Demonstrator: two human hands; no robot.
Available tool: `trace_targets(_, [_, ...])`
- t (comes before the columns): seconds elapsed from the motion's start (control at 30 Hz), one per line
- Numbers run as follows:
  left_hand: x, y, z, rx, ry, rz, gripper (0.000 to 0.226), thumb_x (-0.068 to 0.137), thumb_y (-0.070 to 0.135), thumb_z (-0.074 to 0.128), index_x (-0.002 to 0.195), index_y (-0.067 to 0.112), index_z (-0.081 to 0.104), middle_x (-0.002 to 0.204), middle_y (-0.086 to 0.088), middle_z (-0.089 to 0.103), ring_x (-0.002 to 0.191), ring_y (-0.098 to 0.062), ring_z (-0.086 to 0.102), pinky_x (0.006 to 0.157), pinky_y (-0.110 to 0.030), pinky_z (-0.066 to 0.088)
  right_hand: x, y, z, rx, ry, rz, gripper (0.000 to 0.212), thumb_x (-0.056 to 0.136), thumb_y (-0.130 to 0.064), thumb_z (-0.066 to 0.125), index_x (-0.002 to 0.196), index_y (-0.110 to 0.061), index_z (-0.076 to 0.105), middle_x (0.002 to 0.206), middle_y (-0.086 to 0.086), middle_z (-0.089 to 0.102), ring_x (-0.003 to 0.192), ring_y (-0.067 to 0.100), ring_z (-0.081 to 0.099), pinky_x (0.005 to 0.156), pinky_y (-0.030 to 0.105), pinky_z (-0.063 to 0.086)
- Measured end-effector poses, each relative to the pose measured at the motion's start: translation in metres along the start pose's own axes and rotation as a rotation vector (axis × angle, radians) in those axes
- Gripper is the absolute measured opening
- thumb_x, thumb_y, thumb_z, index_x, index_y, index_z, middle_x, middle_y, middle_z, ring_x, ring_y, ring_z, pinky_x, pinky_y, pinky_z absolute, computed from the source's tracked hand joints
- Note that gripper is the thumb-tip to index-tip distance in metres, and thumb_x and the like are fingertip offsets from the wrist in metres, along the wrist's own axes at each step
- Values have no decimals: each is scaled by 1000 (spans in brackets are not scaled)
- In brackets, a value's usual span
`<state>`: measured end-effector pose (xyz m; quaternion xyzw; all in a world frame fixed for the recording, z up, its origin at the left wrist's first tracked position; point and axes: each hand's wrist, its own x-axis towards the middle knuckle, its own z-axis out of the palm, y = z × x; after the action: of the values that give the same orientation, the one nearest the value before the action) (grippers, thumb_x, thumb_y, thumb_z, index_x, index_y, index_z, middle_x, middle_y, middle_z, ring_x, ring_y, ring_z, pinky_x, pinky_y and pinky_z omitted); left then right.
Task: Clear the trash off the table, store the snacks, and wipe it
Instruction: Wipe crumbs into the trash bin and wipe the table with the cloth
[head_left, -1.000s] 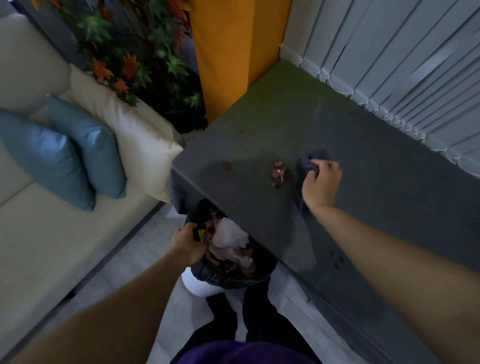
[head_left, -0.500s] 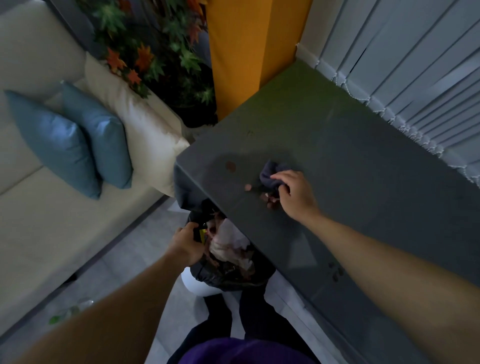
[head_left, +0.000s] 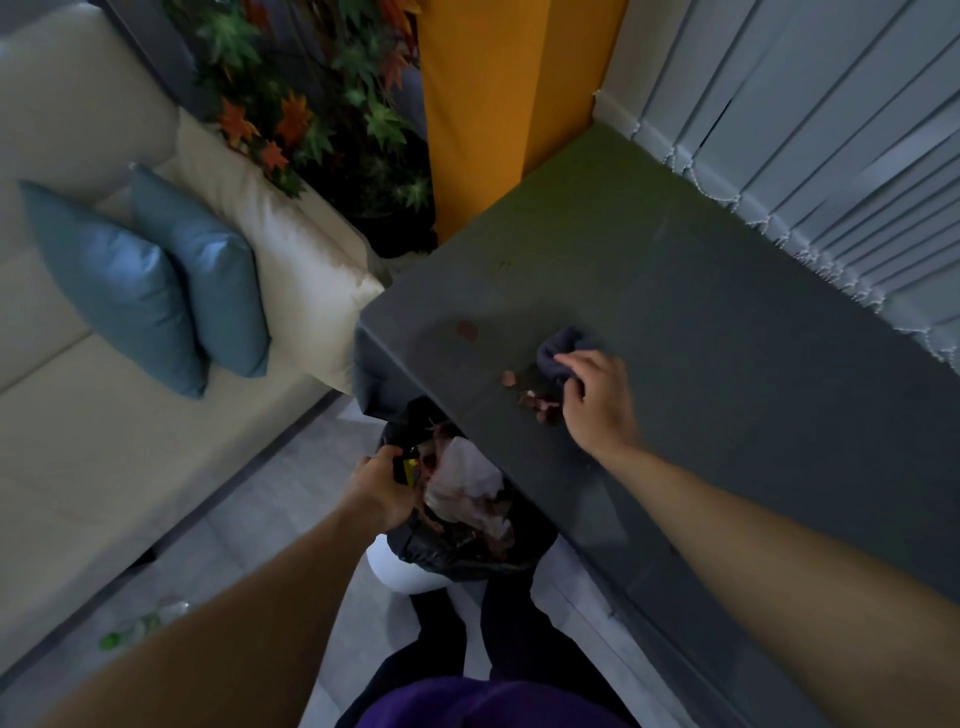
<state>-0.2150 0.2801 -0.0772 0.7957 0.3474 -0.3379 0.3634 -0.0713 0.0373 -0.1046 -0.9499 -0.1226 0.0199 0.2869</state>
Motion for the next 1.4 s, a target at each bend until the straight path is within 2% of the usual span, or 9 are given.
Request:
trace_targets(0.13, [0,-3,0,4,3,7,69,85,10,59,148,25,34,136,-12,38,116,-36,50,93,-48,54,-7,-1,-2,-65,-1,155,35,91,-5,52,123,-9,68,120,8,57,113,30,47,99,33,39])
trace_targets(0.4, [0,-7,-2,57,9,34,67,87,12,58,148,24,34,138,-14,37,118,-36,49,95,-47,53,-53,-12,14,-18,-49,21,23,81,-15,57,92,-6,74,99,5,55,94,30,53,81,42,50])
trace_targets(0.53, [-2,-7,-3,91,18,48,65,87,14,57,148,25,34,141,-14,37,121,-36,48,98,-46,50,-81,-22,23,1,-19,-44,26,80,-22,53,88,-9,74,98,5,57,92,31,55,75,39,50])
trace_targets(0.67, [-3,-8,-4,83,16,60,65,87,14,56,148,25,35,142,-14,37,121,-37,48,98,-46,51,-105,-31,31,12,-23,-92,34,82,-26,51,98,-10,76,98,4,57,94,27,53,81,28,42])
trace_targets(0.77, [-4,-8,-5,77,15,63,65,87,15,55,148,25,35,142,-14,37,122,-37,48,98,-46,50,-120,-36,37,48,-74,-144,32,84,-24,53,101,-10,76,98,2,57,94,24,52,79,31,47])
trace_targets(0.93, [-5,-8,-7,69,15,72,63,87,16,55,147,23,37,139,-15,40,119,-37,50,97,-46,52,-128,-47,32,146,-158,-327,18,80,-14,56,81,-12,74,86,0,60,86,20,53,75,31,49])
trace_targets(1.2, [-4,-7,-8,86,24,64,62,88,12,55,147,24,37,142,-15,37,123,-38,47,100,-46,50,-52,-29,-5,218,260,98,28,81,-19,45,70,-11,69,81,8,64,79,28,58,76,34,42])
trace_targets(1.3, [-4,-9,-8,94,30,63,61,89,14,54,147,24,37,142,-15,36,124,-38,46,101,-45,48,-20,-20,-12,199,331,227,30,81,-17,43,80,-9,71,90,13,65,89,33,58,83,36,41])
trace_targets(1.4, [-3,-10,-8,81,27,57,60,89,15,55,146,24,37,141,-15,37,122,-38,48,98,-46,51,5,-14,-8,129,256,277,31,84,-4,48,102,-6,73,110,15,67,106,34,58,95,37,43])
